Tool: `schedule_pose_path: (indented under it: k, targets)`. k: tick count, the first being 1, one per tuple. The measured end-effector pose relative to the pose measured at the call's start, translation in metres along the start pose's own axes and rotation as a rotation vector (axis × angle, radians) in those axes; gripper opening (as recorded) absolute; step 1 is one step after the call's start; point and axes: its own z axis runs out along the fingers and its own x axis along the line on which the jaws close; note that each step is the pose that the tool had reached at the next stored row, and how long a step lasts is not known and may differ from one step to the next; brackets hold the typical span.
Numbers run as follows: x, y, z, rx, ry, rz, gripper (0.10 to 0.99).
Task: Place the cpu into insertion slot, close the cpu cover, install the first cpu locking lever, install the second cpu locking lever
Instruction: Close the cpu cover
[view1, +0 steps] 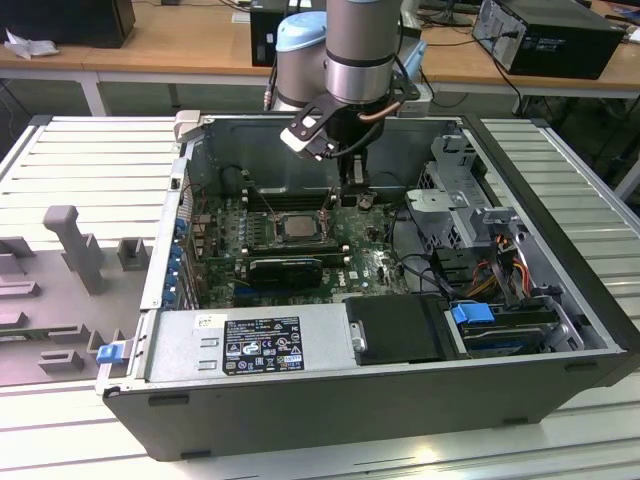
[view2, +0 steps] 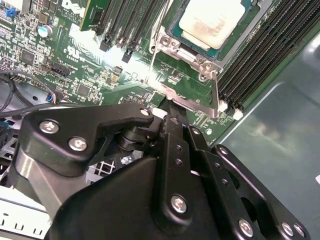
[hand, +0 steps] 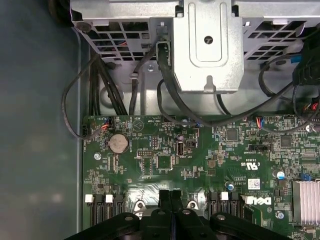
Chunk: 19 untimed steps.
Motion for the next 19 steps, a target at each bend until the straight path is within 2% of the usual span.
schedule_pose_path:
  k: [19]
  targets:
    - [-0.0002, -0.0086, -0.0006, 0.000, 0.0000, 0.000, 0.106]
